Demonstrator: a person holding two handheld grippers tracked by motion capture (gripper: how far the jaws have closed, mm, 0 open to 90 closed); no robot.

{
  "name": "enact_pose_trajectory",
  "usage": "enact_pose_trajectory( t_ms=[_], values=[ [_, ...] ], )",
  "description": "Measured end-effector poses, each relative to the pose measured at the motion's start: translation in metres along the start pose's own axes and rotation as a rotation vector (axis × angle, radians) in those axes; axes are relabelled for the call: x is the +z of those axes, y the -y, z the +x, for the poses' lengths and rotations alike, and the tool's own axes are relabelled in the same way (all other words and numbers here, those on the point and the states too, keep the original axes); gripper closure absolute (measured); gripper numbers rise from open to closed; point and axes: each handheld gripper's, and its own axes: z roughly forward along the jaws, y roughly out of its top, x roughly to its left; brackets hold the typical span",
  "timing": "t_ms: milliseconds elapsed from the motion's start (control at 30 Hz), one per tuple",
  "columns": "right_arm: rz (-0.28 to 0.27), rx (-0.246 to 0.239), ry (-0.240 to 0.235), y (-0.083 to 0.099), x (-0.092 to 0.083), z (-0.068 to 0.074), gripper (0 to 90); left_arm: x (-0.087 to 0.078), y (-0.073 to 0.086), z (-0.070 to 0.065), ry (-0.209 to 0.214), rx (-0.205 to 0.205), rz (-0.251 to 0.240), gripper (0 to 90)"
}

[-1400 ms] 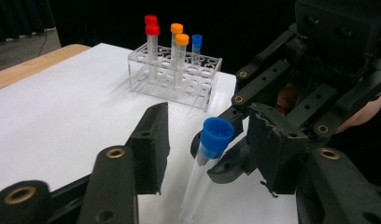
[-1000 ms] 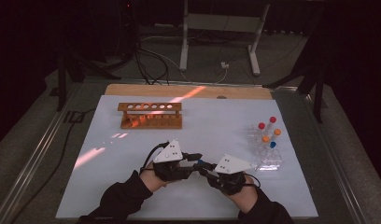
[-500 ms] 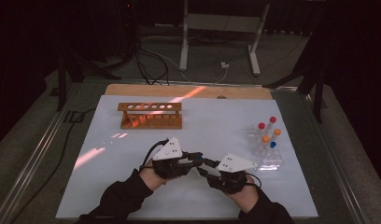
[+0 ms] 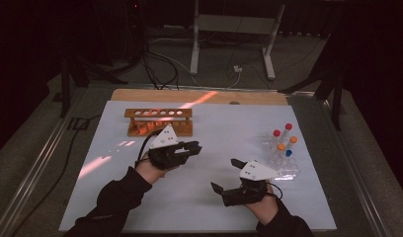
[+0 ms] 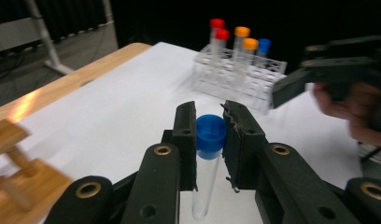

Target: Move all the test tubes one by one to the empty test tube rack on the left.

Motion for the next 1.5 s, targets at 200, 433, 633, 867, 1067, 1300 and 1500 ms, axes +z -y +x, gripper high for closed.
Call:
enact_pose_trajectory(
  t_ms=[200, 433, 633, 867, 1067, 1300, 1500],
  values=[
    [-0.02, -0.005, 0.015, 0.003, -0.006, -0.003, 1.3, -0.003, -0.011, 0.018, -0.052, 0.001, -0.001, 77.0],
    [-0.037, -0.024, 0.033, 0.005, -0.008, -0.006, 1.4, -0.004, -0.027, 0.043, -0.11, 0.003, -0.017, 77.0],
    [-0.044, -0.027, 0.037, 0.006, -0.008, -0.007, 1.4, -0.001, -0.038, 0.062, -0.155, -0.006, -0.042, 77.0],
    [-0.052, -0.029, 0.034, 0.006, -0.01, -0.008, 1.4, 0.006, -0.046, 0.084, -0.207, -0.011, -0.045, 77.0],
    [-0.052, -0.035, 0.03, 0.006, -0.01, -0.008, 1.5, 0.011, -0.051, 0.104, -0.246, -0.042, -0.058, 76.9],
    [-0.056, -0.032, 0.024, 0.006, -0.011, -0.009, 1.8, 0.017, -0.053, 0.12, -0.303, -0.048, -0.047, 76.9],
    [-0.059, -0.04, 0.019, 0.006, -0.012, -0.008, 1.8, 0.022, -0.048, 0.132, -0.336, -0.059, -0.063, 77.0]
  ],
)
